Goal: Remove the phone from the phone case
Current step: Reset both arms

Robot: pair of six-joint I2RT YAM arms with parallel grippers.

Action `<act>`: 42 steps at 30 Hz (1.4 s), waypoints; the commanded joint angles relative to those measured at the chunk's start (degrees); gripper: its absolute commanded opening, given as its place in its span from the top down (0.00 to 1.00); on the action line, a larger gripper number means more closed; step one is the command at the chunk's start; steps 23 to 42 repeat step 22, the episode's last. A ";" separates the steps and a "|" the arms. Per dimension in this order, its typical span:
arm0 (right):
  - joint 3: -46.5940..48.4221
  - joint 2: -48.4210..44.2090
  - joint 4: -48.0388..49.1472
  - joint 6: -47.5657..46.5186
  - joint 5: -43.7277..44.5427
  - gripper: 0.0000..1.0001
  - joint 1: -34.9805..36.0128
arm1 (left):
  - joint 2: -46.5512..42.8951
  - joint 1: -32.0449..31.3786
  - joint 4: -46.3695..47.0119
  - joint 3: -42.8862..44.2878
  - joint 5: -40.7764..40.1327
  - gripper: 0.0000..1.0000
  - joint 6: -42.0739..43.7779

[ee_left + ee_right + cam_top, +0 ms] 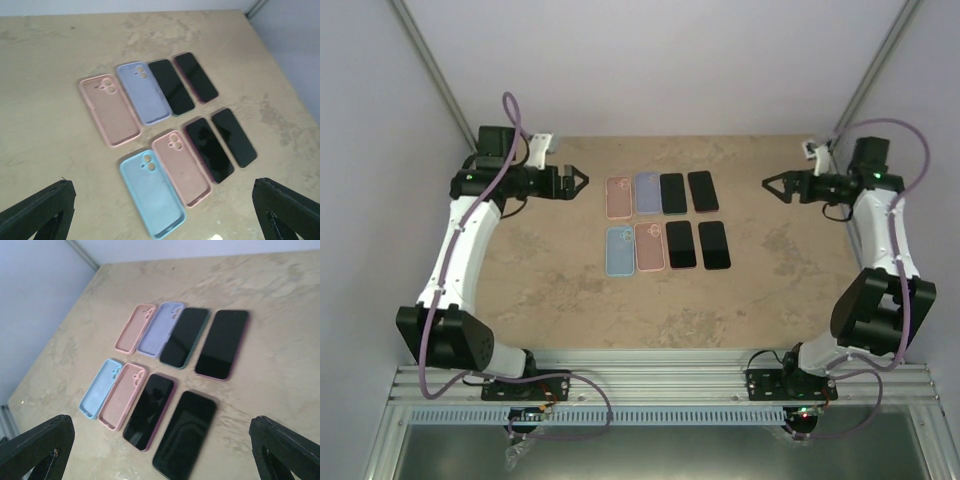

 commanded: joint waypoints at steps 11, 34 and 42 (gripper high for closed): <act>-11.83 -8.11 2.20 -9.64 -2.55 0.02 -13.60 | -3.40 17.88 2.00 -13.56 -2.62 0.01 4.28; -19.01 -10.01 9.02 -9.27 -0.54 0.02 -13.72 | -1.58 23.36 6.16 -17.43 -0.79 0.00 2.81; -19.01 -10.01 9.02 -9.27 -0.54 0.02 -13.72 | -1.58 23.36 6.16 -17.43 -0.79 0.00 2.81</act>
